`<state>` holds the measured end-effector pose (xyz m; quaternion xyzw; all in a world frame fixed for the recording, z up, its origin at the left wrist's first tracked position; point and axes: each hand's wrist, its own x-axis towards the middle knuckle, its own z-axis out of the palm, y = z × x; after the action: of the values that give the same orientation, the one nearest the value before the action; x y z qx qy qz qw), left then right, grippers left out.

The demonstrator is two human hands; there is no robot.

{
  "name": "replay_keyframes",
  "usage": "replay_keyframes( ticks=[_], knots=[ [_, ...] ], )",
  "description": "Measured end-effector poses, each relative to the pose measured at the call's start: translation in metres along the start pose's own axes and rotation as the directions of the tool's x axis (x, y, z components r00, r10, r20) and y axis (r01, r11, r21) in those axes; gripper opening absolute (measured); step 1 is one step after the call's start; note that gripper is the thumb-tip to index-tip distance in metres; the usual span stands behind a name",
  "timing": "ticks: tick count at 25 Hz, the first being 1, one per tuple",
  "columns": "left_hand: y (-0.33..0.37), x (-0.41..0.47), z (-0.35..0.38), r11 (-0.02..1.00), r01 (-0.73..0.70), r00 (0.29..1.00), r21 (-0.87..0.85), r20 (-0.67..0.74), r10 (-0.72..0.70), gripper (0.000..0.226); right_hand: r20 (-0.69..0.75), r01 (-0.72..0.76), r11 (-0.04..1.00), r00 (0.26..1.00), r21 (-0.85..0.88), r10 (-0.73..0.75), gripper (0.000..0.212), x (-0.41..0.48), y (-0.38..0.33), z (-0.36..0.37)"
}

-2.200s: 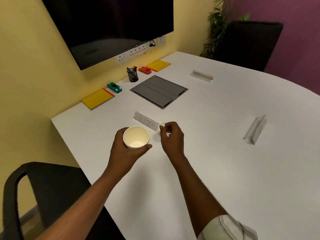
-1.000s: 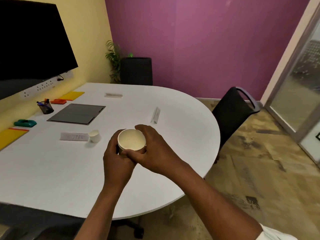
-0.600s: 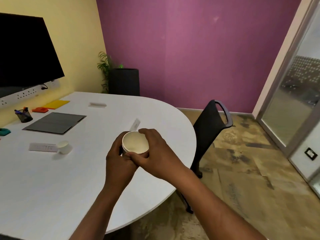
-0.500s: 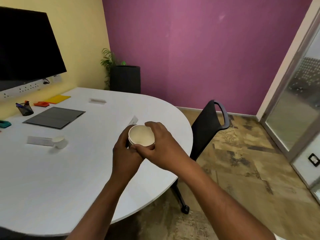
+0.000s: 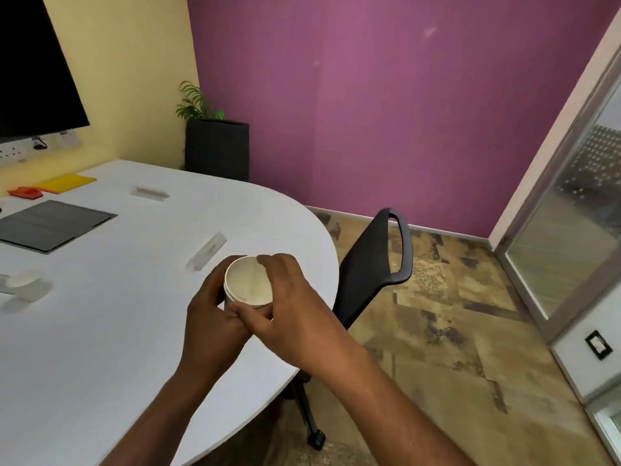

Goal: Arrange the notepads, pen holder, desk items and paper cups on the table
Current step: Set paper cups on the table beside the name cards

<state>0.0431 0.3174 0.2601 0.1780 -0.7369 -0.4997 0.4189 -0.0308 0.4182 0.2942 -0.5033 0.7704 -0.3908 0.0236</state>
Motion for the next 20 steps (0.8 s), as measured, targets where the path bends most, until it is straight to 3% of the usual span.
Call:
replay_keyframes(
  ticks=[9,20],
  knots=[
    [-0.035,0.123,0.141,1.0,0.011,1.0,-0.025,-0.025,-0.011,0.063,-0.025,-0.018,0.998,1.0,-0.057,0.017,0.066,0.104,0.128,-0.079],
    [-0.033,0.186,0.313,0.995,-0.058,0.989,0.086,-0.134,0.07,0.066,0.001,0.042,0.996,0.999,0.077,-0.042,0.082,0.154,0.289,-0.182]
  ],
)
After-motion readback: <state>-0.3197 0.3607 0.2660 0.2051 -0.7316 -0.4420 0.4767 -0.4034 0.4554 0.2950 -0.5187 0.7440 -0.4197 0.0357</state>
